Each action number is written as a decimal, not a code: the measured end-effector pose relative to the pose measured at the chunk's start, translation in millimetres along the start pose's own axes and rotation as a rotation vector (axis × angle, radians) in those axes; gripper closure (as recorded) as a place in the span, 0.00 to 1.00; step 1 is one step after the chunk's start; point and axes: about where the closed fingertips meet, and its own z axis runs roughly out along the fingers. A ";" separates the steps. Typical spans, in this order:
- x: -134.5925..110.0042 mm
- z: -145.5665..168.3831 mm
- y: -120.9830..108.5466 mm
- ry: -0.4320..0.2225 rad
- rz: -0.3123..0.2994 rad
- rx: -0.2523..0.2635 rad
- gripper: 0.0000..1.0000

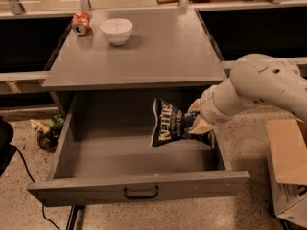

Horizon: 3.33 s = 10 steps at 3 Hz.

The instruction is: Pick blue chip bag from top drawer and place on counter

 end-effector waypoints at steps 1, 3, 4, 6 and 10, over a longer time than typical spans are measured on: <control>-11.0 -23.3 -26.0 0.001 -0.043 0.054 1.00; -41.0 -116.2 -131.6 0.030 -0.134 0.263 1.00; -48.5 -133.7 -145.5 0.020 -0.138 0.304 1.00; -48.0 -133.3 -160.5 0.019 -0.128 0.336 1.00; -28.5 -61.8 -331.6 -0.067 -0.063 0.402 1.00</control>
Offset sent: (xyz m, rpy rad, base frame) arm 0.0783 -0.0137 0.1999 -0.0809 -0.3529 0.0269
